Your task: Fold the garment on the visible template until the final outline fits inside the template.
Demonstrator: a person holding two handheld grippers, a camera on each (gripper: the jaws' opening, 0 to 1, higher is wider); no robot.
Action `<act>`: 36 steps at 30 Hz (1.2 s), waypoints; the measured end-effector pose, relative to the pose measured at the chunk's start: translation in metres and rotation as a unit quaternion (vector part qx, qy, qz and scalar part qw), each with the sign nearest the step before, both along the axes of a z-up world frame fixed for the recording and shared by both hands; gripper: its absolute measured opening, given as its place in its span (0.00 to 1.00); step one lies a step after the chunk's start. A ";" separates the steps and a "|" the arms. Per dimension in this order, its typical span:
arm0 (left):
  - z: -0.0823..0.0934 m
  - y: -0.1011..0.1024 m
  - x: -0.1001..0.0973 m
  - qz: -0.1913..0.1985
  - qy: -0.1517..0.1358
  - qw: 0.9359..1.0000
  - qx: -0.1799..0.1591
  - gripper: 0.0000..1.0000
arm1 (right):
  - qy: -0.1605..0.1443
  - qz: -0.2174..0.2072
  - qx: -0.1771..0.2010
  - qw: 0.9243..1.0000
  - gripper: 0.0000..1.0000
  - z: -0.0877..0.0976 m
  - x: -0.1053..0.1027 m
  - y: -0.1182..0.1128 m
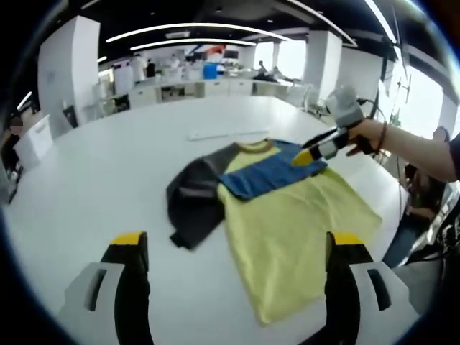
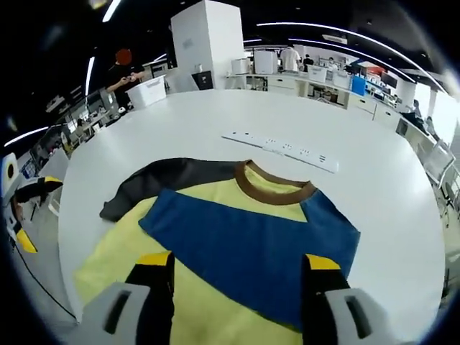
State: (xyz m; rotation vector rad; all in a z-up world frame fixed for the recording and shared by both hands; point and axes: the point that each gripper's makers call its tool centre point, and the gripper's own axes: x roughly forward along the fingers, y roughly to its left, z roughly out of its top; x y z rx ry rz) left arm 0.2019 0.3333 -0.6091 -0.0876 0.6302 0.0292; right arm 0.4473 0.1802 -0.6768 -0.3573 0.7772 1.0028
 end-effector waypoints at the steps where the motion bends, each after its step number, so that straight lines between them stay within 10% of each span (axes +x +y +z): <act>1: 0.000 0.000 0.000 0.000 0.000 1.000 0.000 0.99 | -0.002 -0.001 -0.002 1.000 0.70 0.000 0.001 -0.004; 15: 0.001 -0.004 -0.009 0.003 0.004 1.000 -0.003 0.98 | 0.000 -0.023 -0.032 0.999 0.63 -0.014 0.012 -0.062; 36: 0.008 -0.003 -0.011 0.002 -0.004 1.000 -0.002 0.96 | 0.000 -0.038 -0.063 0.997 0.22 -0.036 0.019 -0.096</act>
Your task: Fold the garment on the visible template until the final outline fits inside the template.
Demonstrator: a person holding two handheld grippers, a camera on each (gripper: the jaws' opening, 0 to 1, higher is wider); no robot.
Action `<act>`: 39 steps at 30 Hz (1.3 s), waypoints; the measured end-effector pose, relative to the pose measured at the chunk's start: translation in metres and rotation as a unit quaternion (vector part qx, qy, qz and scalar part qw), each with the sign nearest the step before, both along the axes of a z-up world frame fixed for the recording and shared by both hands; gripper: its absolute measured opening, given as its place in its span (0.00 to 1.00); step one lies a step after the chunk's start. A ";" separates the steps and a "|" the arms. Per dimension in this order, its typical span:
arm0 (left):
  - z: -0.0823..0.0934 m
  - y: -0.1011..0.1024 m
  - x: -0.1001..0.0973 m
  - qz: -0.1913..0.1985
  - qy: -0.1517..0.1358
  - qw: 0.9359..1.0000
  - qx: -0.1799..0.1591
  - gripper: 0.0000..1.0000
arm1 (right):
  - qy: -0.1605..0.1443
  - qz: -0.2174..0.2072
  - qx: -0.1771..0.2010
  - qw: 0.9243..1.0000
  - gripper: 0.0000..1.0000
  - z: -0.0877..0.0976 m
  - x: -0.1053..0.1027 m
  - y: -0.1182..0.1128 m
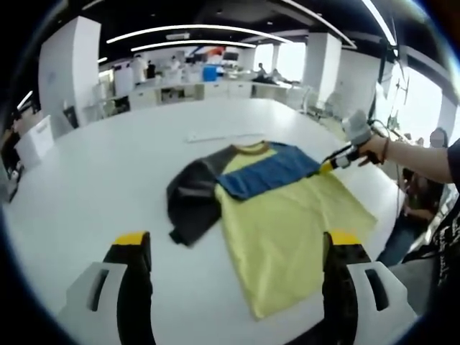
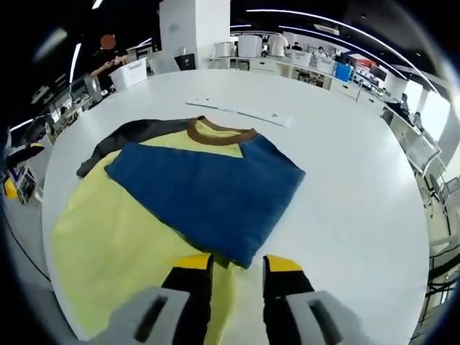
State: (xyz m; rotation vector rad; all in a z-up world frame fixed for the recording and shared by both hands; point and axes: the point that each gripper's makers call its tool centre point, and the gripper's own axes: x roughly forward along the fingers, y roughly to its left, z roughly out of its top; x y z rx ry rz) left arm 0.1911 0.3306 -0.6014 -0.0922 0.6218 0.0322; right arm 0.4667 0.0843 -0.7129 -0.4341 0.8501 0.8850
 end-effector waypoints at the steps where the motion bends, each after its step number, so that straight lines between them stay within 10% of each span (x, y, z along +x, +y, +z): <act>1: -0.001 0.000 0.000 -0.001 0.001 1.000 0.000 0.96 | -0.001 -0.004 0.002 1.000 0.19 0.000 0.001 0.000; 10: -0.003 0.004 0.001 0.007 -0.001 1.000 -0.004 0.95 | 0.033 -0.052 0.014 0.998 0.02 -0.015 0.005 -0.013; 39: -0.018 0.004 0.003 0.007 0.024 1.000 -0.005 0.93 | -0.002 -0.044 -0.007 0.999 0.00 -0.018 0.019 -0.025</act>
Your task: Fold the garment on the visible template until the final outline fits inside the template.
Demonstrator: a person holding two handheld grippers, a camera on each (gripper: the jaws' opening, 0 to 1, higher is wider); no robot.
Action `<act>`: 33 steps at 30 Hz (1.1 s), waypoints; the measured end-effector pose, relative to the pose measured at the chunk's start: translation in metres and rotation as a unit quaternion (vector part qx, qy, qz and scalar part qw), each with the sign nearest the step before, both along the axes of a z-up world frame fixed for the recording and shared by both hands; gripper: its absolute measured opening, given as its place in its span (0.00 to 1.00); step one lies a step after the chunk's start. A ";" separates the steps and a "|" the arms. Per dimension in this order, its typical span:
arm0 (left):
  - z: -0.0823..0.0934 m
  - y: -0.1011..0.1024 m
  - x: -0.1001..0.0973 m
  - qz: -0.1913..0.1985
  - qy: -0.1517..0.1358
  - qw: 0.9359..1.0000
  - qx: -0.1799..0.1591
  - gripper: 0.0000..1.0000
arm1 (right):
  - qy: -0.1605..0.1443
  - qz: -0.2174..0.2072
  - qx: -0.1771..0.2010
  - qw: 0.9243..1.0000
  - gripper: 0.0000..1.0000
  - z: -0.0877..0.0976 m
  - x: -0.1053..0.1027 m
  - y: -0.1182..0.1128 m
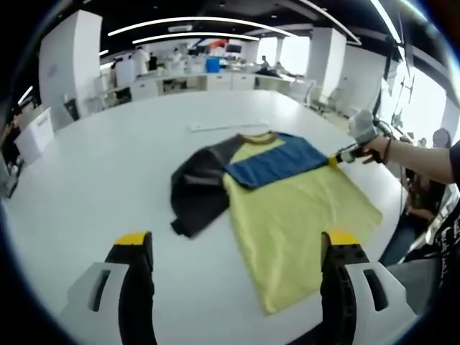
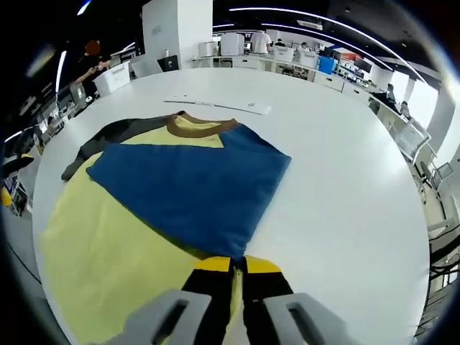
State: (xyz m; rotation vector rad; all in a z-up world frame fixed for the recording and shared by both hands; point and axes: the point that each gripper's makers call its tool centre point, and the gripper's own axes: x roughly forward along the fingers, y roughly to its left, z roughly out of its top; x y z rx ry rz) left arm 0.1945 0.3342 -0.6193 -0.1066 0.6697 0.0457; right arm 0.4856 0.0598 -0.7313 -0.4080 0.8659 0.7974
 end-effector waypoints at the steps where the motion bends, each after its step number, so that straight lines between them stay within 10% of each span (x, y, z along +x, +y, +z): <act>1: -0.001 0.000 0.001 -0.001 0.000 1.000 0.000 0.93 | 0.000 0.001 -0.001 1.000 0.00 0.000 0.000 -0.001; 33: -0.015 0.005 0.019 -0.009 0.012 1.000 -0.001 0.89 | 0.015 -0.008 -0.005 1.000 0.00 0.005 0.022 -0.044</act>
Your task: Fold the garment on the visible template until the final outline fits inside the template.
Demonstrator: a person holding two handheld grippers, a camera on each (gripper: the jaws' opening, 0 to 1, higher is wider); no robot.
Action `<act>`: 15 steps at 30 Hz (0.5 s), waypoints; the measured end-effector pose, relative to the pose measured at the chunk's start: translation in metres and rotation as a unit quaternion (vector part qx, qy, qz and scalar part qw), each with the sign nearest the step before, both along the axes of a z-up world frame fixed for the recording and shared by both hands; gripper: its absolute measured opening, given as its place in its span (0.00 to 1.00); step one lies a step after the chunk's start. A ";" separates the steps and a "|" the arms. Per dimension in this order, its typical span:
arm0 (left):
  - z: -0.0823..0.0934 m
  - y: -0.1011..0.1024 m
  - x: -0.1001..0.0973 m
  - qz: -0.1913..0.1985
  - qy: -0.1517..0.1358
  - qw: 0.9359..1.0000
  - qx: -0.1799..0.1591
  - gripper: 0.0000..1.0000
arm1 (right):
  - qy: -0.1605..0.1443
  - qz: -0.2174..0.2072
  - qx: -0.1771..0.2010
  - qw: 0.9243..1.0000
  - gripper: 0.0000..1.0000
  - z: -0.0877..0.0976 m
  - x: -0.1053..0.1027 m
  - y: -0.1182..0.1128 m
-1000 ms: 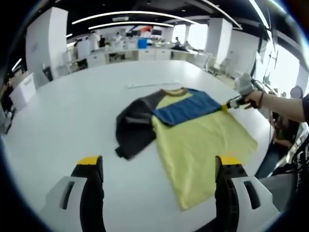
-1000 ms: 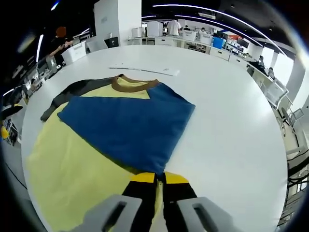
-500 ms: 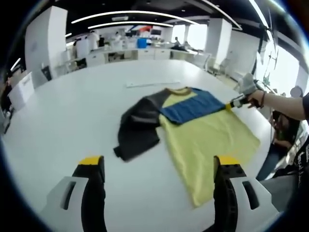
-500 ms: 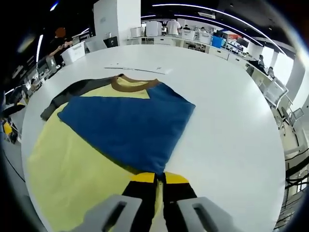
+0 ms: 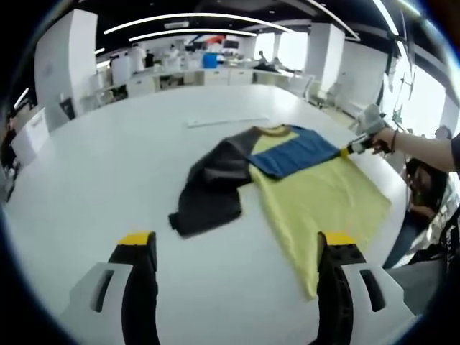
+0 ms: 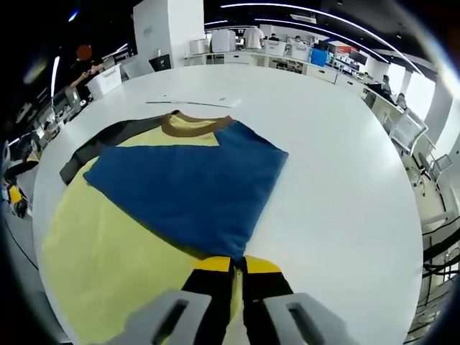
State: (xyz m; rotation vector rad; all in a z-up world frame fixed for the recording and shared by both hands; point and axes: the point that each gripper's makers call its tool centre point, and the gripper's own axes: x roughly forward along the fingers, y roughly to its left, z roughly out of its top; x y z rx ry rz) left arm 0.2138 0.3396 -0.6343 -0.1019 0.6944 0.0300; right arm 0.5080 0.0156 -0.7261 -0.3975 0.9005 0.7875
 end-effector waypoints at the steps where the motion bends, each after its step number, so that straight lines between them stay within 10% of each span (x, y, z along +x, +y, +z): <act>1: 0.000 0.000 0.000 0.000 0.001 1.000 0.000 0.89 | 0.000 0.000 -0.001 1.000 0.00 0.000 0.000 0.000; 15: -0.003 0.002 -0.001 0.004 0.008 1.000 -0.003 0.87 | 0.001 -0.005 -0.017 1.000 0.00 -0.001 0.012 -0.017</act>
